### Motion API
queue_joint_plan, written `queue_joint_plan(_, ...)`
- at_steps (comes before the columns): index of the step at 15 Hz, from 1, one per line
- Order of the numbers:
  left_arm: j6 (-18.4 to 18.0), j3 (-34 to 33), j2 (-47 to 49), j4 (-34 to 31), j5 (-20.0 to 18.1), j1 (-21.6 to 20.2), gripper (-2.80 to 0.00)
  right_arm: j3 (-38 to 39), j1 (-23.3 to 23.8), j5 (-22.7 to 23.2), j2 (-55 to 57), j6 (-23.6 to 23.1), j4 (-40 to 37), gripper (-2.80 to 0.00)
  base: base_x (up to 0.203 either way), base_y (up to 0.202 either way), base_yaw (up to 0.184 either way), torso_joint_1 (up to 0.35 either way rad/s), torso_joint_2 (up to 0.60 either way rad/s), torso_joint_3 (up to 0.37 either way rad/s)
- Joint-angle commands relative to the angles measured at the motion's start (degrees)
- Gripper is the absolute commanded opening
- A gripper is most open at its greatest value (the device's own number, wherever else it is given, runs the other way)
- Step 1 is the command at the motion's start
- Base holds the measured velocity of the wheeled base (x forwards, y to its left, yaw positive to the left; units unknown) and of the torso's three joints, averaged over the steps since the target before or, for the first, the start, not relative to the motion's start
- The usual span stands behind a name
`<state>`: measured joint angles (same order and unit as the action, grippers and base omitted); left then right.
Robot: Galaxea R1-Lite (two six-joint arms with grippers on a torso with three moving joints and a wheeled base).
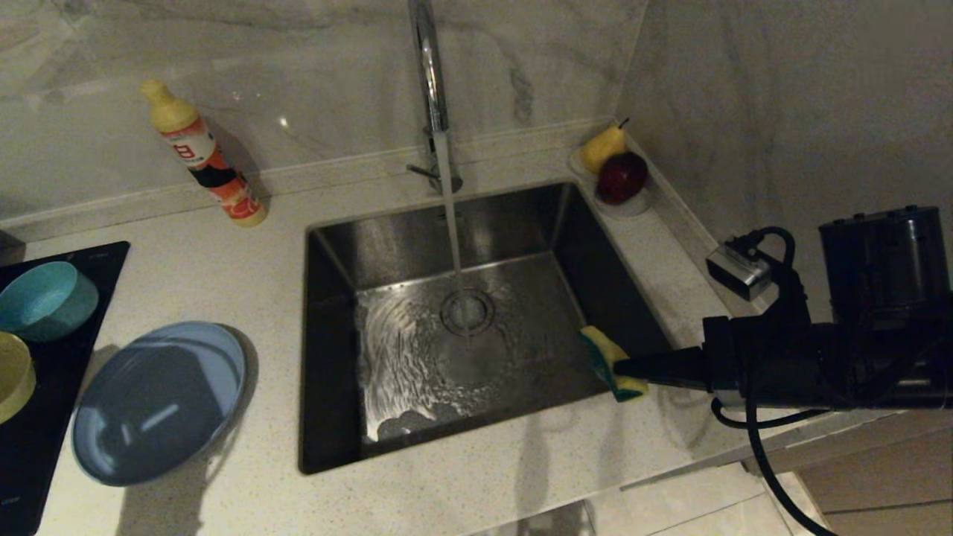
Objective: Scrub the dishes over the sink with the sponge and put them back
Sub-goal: Place the bowl on the table
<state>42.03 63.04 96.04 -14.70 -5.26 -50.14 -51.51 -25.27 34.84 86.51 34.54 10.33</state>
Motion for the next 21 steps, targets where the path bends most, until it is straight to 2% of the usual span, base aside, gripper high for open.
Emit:
queue_joint_plan(1, 0.24, 0.56, 3.43, -0.43, -0.42, -1.9, -2.8, 0.0, -0.04, 0.23, 0.15, 0.27, -0.04, -2.8, 0.0, 0.0, 0.0, 0.0, 0.0, 0.0)
queue_joint_plan(13, -0.26, 3.63, 11.8, 0.02, -0.1, -4.05, -2.8, 0.09, 0.13, 0.23, 0.76, 0.18, 0.05, -2.8, 0.0, 0.0, 0.0, 0.0, 0.0, 0.0)
queue_joint_plan(14, -0.29, 4.03, 11.7, 0.04, -0.1, -4.16, 0.0, 0.0, 0.13, 0.23, 0.76, 0.18, 0.05, -2.8, 0.0, 0.0, 0.0, 0.0, 0.0, 0.0)
queue_joint_plan(21, -0.06, 6.37, 1.46, -0.5, -3.06, -5.32, 0.0, 0.18, 0.13, 0.23, 0.79, 0.18, 0.05, -2.8, 0.0, 0.0, 0.0, 0.0, 0.0, 0.0)
